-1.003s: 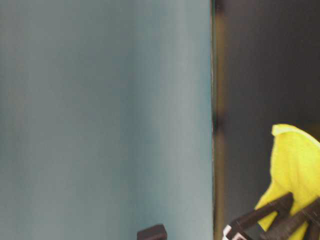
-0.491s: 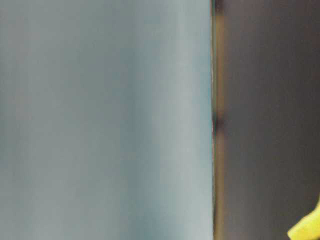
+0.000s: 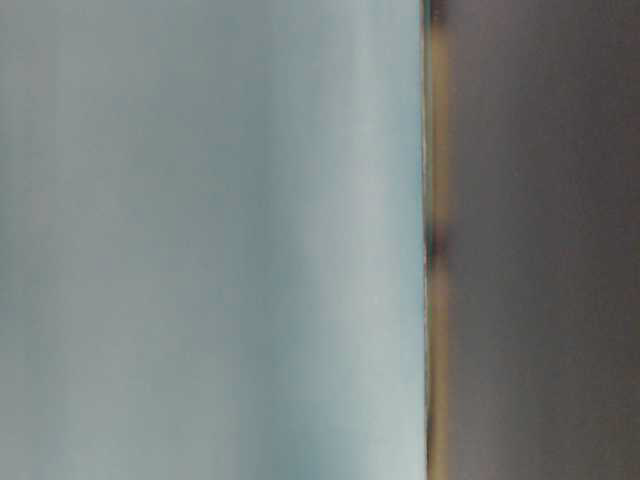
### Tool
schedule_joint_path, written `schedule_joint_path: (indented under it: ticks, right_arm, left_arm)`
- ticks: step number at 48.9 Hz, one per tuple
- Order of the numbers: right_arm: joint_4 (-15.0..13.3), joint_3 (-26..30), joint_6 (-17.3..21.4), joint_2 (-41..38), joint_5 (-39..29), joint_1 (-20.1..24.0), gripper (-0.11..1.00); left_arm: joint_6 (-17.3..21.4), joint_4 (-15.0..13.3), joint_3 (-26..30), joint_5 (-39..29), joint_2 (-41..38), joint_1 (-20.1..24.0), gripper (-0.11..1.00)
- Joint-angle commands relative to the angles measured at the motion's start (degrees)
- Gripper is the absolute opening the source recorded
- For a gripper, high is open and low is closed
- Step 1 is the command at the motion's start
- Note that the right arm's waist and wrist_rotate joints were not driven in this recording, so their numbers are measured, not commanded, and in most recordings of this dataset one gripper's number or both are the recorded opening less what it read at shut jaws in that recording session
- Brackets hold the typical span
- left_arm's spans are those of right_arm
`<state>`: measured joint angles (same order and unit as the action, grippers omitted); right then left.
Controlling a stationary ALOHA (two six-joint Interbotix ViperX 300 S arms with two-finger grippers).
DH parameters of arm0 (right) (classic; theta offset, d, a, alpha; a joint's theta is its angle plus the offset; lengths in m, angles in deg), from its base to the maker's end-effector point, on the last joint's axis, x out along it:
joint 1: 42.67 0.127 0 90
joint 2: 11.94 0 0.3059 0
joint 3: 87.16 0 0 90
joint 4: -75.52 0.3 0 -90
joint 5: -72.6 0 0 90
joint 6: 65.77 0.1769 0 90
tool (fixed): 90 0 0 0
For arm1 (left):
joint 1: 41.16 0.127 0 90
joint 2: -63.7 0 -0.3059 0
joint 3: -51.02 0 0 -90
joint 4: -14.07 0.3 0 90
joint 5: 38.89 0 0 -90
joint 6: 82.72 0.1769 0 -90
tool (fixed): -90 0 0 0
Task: Push a yellow cloth with the left arm to wipe the desk.
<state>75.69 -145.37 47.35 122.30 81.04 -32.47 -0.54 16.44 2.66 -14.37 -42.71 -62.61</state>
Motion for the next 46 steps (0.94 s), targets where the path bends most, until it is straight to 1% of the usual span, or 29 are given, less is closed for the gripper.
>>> schedule_joint_path:
  ticks: [1, 11, 16, 28, 34, 46]
  right_arm:
    - [0.0, 0.35, 0.0, -0.26, 0.7, 0.0, 0.0]
    - [0.0, 0.44, 0.0, -0.26, 0.7, 0.0, 0.0]
    - [0.0, 0.35, 0.0, -0.26, 0.7, 0.0, 0.0]
    - [0.0, 0.35, 0.0, -0.26, 0.62, 0.0, 0.0]
    - [0.0, 0.35, 0.0, -0.26, 0.62, 0.0, 0.0]
    - [0.0, 0.35, 0.0, -0.26, 0.62, -0.09, 0.0]
  left_arm:
    - [-0.18, 0.18, 0.44, 0.18, 0.44, -0.53, 0.88]
    - [-0.18, 0.18, 0.7, 0.18, 0.44, -0.44, 0.88]
    - [0.44, 0.18, 1.32, 0.18, 0.88, -0.44, 0.88]
    - [0.62, 0.18, 1.76, -0.88, 5.62, -0.09, 0.88]
    - [0.62, 0.18, 1.49, -3.6, 9.58, 0.0, 0.88]
    - [0.62, 0.18, 0.09, -11.87, 17.67, 0.35, 0.88]
